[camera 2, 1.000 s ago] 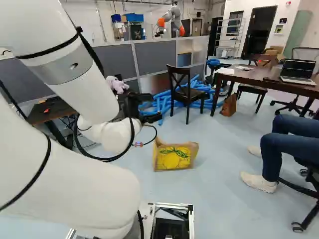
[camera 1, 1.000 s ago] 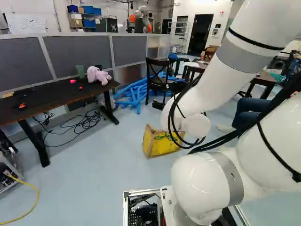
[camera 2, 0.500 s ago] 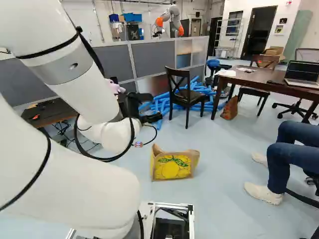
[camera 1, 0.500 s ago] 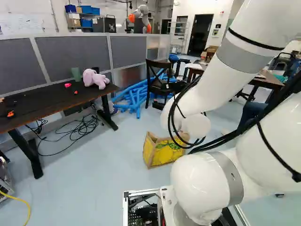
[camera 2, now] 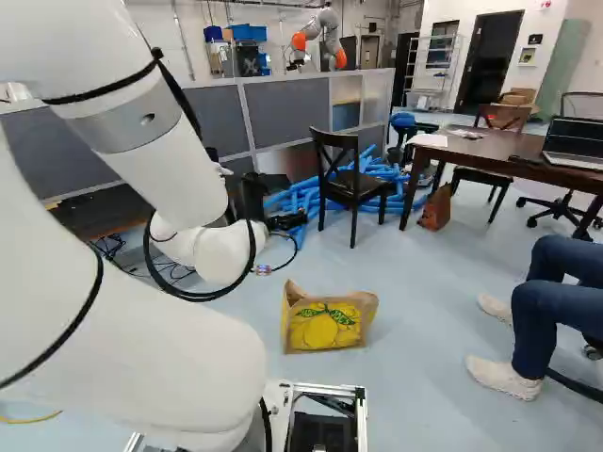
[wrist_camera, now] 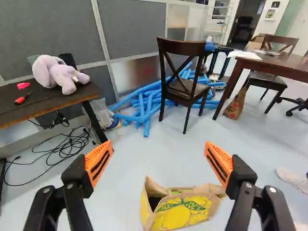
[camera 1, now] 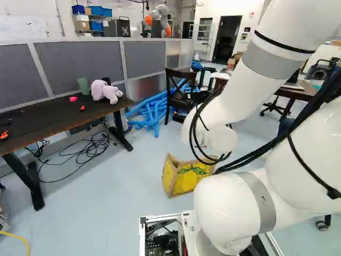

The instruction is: Pick up the bag on the ground and place it on the table

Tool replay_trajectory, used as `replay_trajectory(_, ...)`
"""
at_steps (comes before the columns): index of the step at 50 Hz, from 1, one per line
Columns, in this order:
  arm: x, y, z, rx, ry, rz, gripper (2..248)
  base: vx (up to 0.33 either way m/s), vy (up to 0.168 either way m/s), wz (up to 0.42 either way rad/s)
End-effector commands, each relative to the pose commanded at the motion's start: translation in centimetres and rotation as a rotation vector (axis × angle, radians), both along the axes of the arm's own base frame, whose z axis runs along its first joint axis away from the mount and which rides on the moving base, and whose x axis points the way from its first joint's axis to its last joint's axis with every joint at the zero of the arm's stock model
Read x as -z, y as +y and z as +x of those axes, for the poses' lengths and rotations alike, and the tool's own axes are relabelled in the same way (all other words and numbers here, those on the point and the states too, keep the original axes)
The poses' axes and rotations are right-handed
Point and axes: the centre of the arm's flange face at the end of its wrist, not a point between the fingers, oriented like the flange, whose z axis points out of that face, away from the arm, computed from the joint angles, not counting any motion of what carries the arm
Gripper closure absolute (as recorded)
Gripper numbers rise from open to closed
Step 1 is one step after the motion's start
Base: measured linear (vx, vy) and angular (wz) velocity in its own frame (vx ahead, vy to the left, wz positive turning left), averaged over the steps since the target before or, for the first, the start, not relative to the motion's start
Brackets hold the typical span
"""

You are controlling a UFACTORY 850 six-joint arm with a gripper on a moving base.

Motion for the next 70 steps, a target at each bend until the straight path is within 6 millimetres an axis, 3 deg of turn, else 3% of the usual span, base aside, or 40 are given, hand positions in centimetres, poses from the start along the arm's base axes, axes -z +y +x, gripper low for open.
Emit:
replay_trajectory(27, 0.1, -0.4, 3.4, 0.012, 0.03, 0.0, 3, -0.003, 0.0, 0.001)
replay_trajectory(70, 4.6, -3.1, 11.5, 0.133, 0.179, 0.029, 3, 0.0, 0.0, 0.0)
